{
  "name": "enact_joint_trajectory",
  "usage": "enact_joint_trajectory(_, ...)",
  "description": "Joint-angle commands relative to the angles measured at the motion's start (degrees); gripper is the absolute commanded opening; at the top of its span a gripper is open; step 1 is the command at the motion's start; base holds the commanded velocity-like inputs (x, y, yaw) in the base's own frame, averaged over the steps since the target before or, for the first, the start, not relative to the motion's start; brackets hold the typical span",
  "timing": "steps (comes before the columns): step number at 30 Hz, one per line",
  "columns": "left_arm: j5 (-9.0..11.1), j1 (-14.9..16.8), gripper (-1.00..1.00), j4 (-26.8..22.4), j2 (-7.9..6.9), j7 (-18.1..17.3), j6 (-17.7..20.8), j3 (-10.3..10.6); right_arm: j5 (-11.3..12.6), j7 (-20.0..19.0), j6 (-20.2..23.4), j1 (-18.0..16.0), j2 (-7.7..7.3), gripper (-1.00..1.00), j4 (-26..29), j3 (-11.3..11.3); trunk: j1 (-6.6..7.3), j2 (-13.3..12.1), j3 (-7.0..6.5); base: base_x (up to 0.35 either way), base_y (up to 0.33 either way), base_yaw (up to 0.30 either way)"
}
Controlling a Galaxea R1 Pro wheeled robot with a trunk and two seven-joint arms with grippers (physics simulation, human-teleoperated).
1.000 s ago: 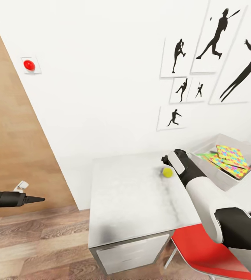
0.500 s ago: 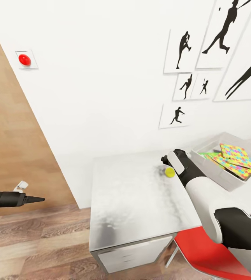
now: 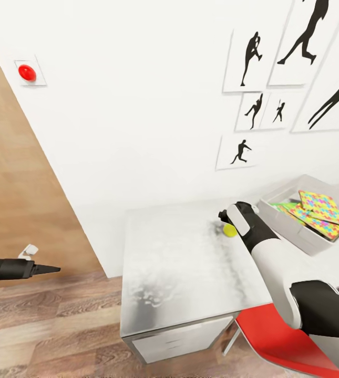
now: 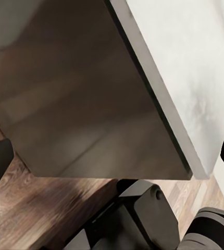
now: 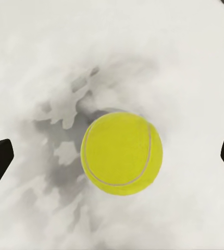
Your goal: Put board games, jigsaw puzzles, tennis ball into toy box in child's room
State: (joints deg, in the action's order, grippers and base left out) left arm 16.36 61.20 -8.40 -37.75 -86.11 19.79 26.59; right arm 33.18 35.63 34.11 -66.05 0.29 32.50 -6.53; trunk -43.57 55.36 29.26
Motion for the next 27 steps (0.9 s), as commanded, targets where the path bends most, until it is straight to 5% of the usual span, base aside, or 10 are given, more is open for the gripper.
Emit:
enact_joint_trajectory(1, 0.43, 0.03, 1.0, -0.04, -0.04, -0.16, 0.6, 0.47, 0.48, 0.49, 0.17, -0.04, -0.06, 1.0, 0.07, -0.29, 0.0, 0.05, 0.16, 0.0, 0.0, 0.0)
enact_joint_trajectory(27, 0.43, 0.05, 1.0, -0.04, -0.04, -0.11, 0.68, 0.48, 0.4, 0.49, -1.94, -0.04, -0.27, 1.0, -0.05, -0.33, 0.0, 0.05, 2.61, 0.026, 0.0, 0.0)
